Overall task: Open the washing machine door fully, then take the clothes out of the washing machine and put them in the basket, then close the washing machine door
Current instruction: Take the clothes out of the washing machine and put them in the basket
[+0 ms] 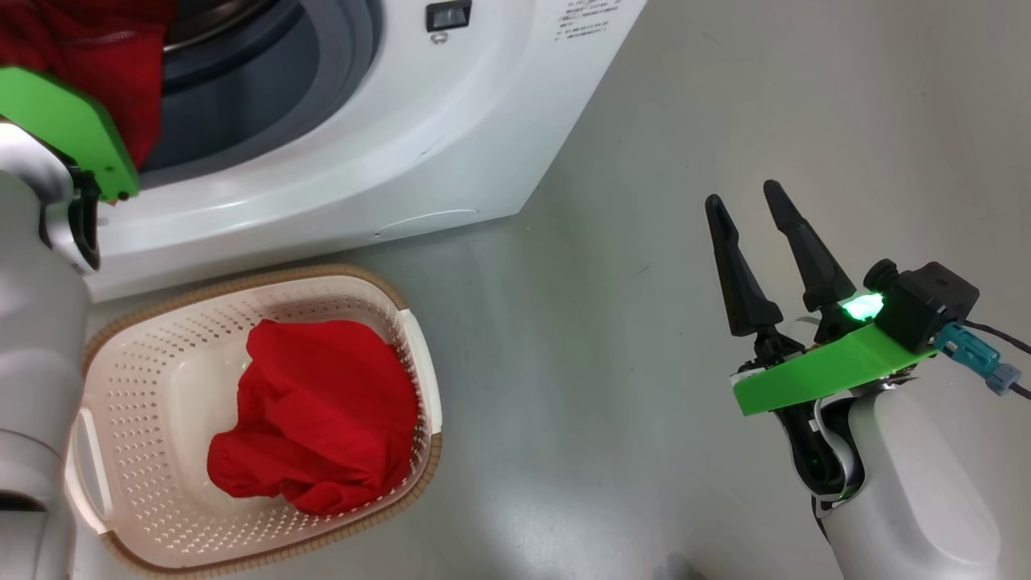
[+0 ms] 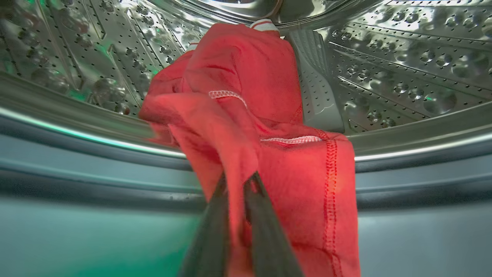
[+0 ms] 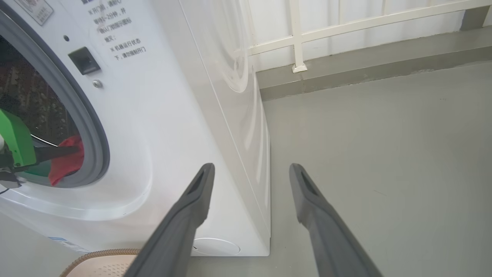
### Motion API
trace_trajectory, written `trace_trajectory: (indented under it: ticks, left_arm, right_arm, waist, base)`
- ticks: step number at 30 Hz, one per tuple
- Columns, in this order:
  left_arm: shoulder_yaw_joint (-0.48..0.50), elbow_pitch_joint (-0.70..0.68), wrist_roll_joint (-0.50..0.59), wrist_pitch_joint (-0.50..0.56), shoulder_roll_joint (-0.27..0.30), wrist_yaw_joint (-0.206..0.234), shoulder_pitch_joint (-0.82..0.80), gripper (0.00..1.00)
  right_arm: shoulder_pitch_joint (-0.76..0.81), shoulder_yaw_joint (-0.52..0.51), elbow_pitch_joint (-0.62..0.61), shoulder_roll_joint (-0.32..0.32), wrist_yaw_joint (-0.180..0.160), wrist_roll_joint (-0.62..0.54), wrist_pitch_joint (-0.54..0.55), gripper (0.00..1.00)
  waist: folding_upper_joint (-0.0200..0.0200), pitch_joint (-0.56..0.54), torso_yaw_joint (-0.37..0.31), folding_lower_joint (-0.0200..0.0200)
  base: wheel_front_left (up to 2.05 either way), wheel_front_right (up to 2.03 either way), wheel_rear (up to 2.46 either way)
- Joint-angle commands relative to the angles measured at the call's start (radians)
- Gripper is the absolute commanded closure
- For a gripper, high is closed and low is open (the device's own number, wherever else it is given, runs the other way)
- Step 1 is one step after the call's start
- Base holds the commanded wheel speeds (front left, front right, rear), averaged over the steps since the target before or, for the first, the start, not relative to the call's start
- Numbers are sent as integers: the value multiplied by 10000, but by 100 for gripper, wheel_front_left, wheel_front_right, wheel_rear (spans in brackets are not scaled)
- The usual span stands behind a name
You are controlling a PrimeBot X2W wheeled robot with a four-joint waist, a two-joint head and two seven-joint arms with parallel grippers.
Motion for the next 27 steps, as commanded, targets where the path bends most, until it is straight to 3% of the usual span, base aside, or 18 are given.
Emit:
trace_trajectory:
  ticks: [1,27]
  left_arm:
    - [66,-115,35,-110,404,-22,-299,100]
    - [-391,-421,-132,-2559,-315,-1238,329,100]
  right_arm:
    - [-9,216,-170,44,16,-10,-118,0]
    - [254,108,-73,-102,16,28,-118,0]
  waist:
    - [-1,-17,2,0]
    - [-1,-810,627,0]
  base:
    - [0,0,0]
    - [0,0,0]
